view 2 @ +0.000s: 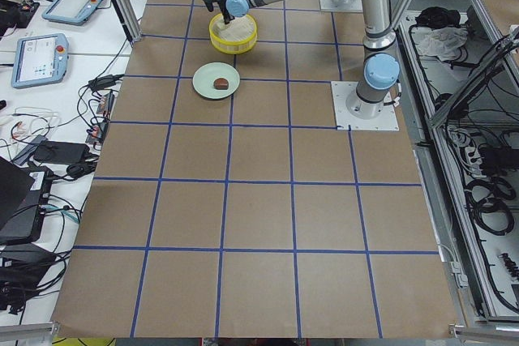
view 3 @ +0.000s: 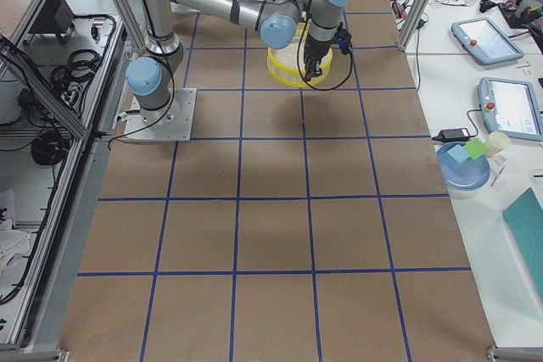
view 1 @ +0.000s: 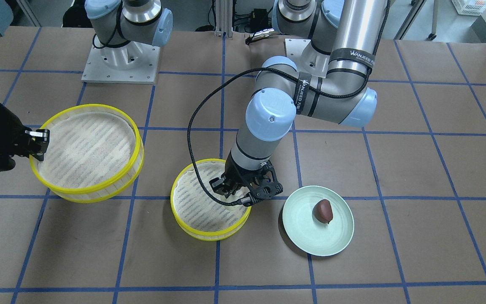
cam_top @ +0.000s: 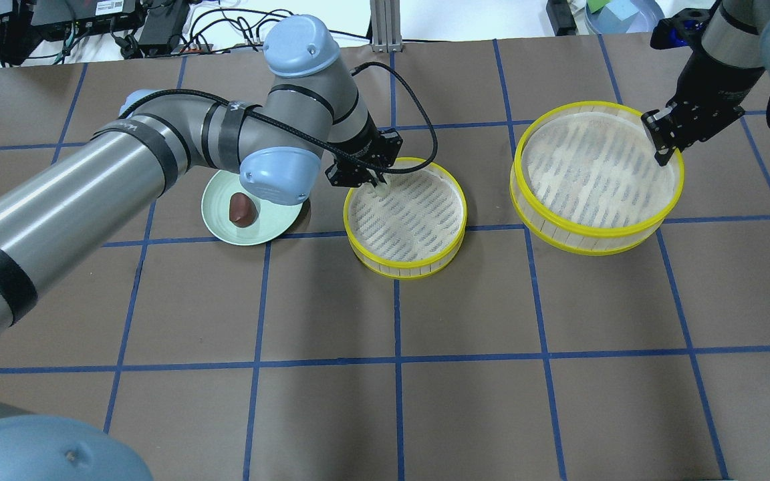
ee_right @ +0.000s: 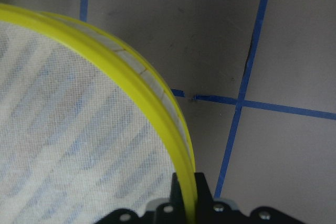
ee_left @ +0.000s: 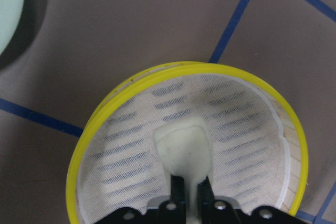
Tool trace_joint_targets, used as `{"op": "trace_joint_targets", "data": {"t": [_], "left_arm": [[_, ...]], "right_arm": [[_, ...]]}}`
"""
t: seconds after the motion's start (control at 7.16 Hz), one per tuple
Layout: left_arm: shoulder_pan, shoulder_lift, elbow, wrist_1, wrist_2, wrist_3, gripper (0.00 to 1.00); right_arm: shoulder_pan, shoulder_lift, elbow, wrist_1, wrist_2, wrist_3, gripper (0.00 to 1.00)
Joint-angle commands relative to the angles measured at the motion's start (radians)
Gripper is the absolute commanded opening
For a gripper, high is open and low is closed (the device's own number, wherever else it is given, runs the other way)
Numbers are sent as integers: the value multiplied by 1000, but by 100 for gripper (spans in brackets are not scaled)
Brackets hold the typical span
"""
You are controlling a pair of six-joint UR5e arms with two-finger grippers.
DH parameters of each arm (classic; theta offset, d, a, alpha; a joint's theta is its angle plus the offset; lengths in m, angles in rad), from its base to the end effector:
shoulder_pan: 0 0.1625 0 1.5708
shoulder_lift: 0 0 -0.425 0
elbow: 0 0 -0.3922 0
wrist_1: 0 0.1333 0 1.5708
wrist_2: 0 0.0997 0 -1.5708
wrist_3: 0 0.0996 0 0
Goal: Place buns in different layers of steamer
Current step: 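Carry the white bun into the lower steamer tier and release it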
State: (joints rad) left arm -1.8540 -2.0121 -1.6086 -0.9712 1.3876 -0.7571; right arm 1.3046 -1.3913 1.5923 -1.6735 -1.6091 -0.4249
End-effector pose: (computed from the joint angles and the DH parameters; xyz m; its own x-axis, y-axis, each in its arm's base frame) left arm -0.3243 -0.5725 0.2807 -0.8723 -0.4397 0.2140 -0.4426 0.8960 0.0368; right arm -0.0197 -0.5643 0.3935 -0.9872 -0.1596 -0.0057 -0.1593 0.9816 0.1051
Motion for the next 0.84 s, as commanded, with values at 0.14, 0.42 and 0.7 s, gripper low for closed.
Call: {"op": "trace_joint_targets", "data": {"t": [0.14, 0.42, 0.7], "left_arm": [[-37, 7, -10, -42, -34, -2, 100], [-28, 27, 5, -58, -68, 18, 100], [27, 88, 12, -67, 60, 103, 100]], "right_arm": [[1, 0, 3, 1, 5, 0, 0], [1, 0, 6, 1, 8, 8, 0], [36, 5, 2, -2, 15, 158, 0]]}}
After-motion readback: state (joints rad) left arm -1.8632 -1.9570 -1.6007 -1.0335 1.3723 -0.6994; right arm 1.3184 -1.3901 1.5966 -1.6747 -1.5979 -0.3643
